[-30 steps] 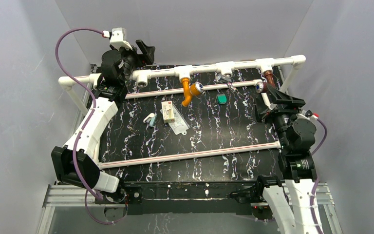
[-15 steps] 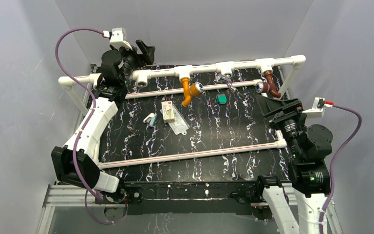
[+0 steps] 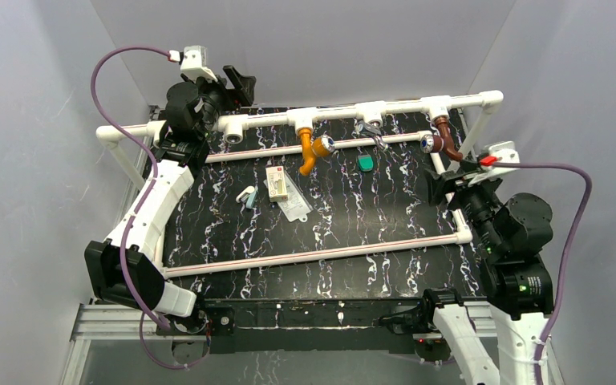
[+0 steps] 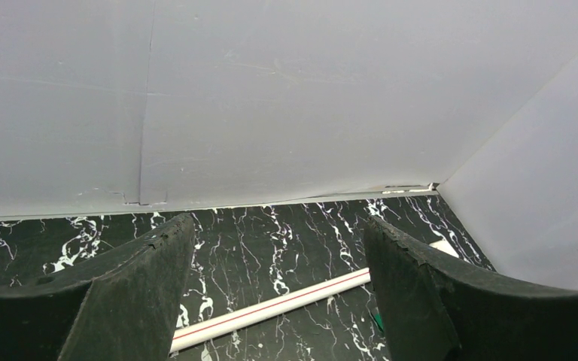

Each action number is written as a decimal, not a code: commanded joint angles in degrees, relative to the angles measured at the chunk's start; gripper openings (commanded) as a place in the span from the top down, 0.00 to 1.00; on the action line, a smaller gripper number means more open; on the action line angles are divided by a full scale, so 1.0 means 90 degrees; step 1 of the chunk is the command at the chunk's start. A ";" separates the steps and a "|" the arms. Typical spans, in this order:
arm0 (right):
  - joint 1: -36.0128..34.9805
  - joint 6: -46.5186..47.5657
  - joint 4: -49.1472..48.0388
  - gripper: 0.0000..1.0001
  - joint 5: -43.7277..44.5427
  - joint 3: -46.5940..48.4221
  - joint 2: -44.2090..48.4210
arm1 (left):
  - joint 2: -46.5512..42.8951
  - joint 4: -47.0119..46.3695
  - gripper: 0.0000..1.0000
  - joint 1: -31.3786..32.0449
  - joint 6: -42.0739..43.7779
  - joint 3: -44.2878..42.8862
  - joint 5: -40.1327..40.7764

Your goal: Install the water faucets

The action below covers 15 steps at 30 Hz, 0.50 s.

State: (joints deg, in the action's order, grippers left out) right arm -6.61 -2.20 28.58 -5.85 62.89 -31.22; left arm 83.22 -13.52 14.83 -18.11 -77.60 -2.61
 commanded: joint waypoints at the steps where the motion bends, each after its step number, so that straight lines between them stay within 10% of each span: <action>1: -0.0203 0.2894 -0.0299 0.19 0.0035 0.0127 -0.0103 | 0.0700 0.2118 0.21 -0.0032 -0.0068 0.0817 -0.0147; 15: -0.0303 0.6918 -0.2282 0.14 0.0507 -0.1260 0.0052 | 0.0758 0.2023 0.21 -0.0134 -0.0205 0.0838 -0.0369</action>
State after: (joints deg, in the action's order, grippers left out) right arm -9.08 48.29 18.20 -3.44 53.30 -30.48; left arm 83.53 -13.98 14.20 -19.29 -77.69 -4.29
